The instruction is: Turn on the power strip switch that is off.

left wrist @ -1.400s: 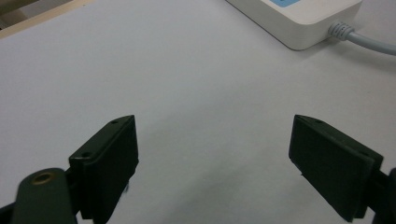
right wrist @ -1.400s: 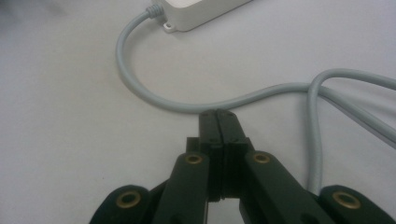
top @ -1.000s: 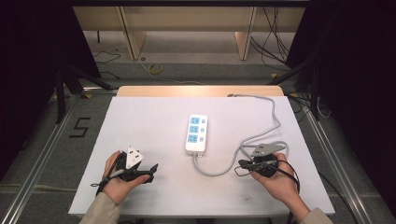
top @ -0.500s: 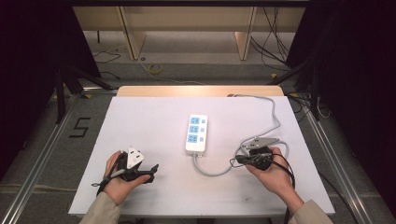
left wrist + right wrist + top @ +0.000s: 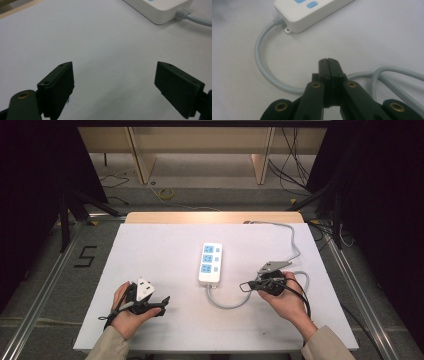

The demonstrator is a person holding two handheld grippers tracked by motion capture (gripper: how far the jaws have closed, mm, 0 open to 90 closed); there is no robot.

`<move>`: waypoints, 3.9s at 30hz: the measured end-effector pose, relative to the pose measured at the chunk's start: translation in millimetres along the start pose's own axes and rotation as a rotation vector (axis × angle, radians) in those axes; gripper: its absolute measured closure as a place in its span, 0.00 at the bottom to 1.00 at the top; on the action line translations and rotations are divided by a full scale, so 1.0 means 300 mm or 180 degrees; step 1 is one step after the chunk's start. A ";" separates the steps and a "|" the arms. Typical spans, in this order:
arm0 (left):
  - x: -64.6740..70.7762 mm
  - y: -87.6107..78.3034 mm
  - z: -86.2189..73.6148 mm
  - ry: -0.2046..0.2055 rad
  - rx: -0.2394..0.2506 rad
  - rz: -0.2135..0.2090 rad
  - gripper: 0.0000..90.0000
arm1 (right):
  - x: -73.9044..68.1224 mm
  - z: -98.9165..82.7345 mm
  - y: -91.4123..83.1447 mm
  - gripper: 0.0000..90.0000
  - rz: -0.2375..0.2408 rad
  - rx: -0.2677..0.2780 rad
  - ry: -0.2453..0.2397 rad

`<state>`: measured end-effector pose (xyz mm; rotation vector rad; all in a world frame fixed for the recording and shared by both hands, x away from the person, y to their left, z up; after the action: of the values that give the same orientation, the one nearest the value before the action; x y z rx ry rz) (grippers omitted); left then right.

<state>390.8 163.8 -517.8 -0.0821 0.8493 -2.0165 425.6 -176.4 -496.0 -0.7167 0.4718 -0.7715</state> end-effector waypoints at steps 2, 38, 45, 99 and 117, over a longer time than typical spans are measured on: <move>0.002 0.000 0.001 -0.0001 0.0007 0.0001 0.17 | 0.000 0.002 0.001 1.00 -0.0004 -0.0002 -0.0003; 0.004 0.005 -0.001 -0.0008 0.0003 -0.0022 0.17 | 0.018 0.119 0.086 1.00 -0.0095 -0.0081 0.0009; 0.005 0.004 0.000 -0.0007 0.0000 -0.0025 0.17 | 0.015 0.146 0.099 1.00 -0.0102 -0.0104 -0.0010; 0.012 0.006 -0.002 0.0013 -0.0005 -0.0043 0.17 | 0.032 0.293 0.198 1.00 -0.0201 -0.0189 -0.0025; 0.014 0.009 0.002 0.0019 0.0007 -0.0048 0.18 | 0.060 0.315 0.224 1.00 -0.0279 -0.0222 0.0034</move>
<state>390.5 159.4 -520.0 -0.0815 0.8524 -2.0328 526.5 -117.9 -484.0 -0.8027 0.4812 -0.8446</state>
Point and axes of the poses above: each handheld gripper's, and its own axes: y roughly forward along the jaws, z roughly out of its top, x roughly to its right, the point moved 7 cm from there along y, roughly forward along the jaws, and after that the axes turned 9 degrees about y, right-handed, at the moved point
